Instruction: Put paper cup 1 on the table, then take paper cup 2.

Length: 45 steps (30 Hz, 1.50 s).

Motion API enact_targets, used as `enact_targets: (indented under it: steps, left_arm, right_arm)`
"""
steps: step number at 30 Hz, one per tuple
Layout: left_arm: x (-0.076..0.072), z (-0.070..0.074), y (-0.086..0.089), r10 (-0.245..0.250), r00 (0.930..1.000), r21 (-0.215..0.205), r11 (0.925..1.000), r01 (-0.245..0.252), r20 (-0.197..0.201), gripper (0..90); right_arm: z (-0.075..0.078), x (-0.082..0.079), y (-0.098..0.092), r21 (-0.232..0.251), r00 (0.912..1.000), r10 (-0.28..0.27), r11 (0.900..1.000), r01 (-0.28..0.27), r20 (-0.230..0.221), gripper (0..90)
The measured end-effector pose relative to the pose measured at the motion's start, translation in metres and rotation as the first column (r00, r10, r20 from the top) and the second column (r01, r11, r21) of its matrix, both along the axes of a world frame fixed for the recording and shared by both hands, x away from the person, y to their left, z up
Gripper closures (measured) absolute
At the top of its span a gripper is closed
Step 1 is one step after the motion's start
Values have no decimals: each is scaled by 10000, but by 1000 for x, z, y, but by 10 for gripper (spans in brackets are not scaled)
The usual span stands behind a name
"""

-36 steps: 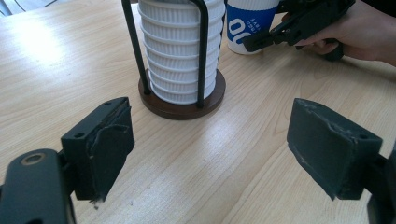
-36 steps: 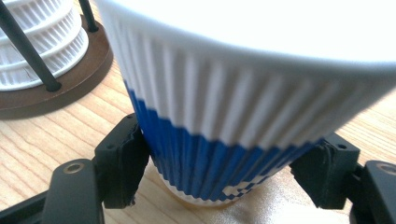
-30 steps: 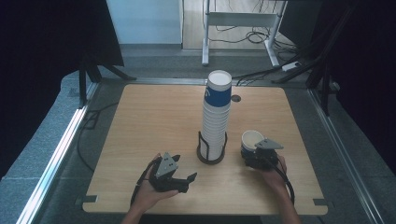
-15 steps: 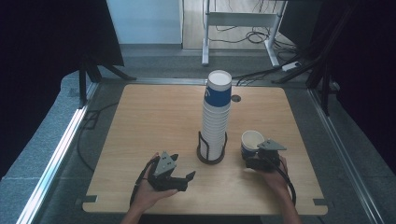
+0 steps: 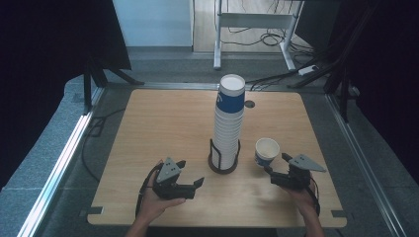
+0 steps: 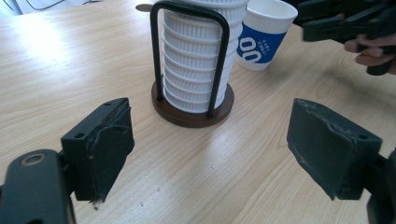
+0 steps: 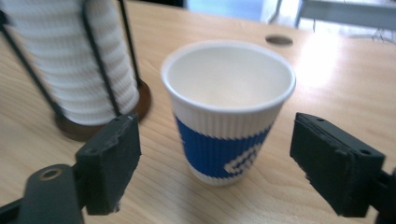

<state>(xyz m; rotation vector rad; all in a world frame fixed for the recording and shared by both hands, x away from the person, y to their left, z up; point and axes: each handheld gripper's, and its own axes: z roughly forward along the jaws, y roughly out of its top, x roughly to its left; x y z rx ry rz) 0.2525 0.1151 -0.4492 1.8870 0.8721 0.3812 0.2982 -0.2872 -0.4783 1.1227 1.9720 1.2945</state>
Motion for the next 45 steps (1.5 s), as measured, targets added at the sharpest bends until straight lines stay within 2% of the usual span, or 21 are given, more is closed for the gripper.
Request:
enact_targets:
  steps: [5,7,9,13,16,18,25,28,35,43,45]
  left_arm:
    - [2,0,2,61,10000,-228,9997,-61,22,153]
    - [3,0,2,68,10000,-247,9997,-67,48,153]
    - [2,0,2,89,9999,-250,9997,-86,113,154]
    - [1,3,1,83,9996,-429,9991,-71,274,152]
    - [2,6,-2,-14,9988,-335,9994,31,492,154]
    - [5,9,-4,-130,9986,-423,9990,152,521,155]
    - [20,26,-16,-358,9957,-856,9954,431,852,158]
    - [30,33,-23,-346,9955,-720,9966,410,878,159]
    - [49,46,-34,-554,9943,-872,9942,634,912,160]
    - [58,57,-43,-851,9916,-854,9919,935,977,151]
    - [61,60,-47,-964,9908,-716,9921,1034,952,133]
  right_arm:
    - [18,-15,1,517,9963,661,9963,-689,543,224]
    - [23,-19,4,677,9919,1044,9917,-1093,725,254]
    - [29,-23,9,868,9827,1579,9822,-1663,965,266]
    - [34,-25,17,971,9739,1977,9731,-2087,1118,271]
    - [36,-26,21,975,9682,2215,9676,-2331,1166,279]
    - [36,-25,22,1111,9653,2346,9626,-2471,1144,281]
    - [36,-24,23,1186,9617,2492,9577,-2622,1141,284]
    - [37,-25,23,1173,9611,2509,9574,-2640,1154,284]
    - [36,-24,24,1163,9617,2510,9577,-2632,1101,285]
    - [34,-22,27,1121,9612,2554,9573,-2665,1037,282]
    - [33,-22,28,1120,9614,2568,9571,-2672,991,281]
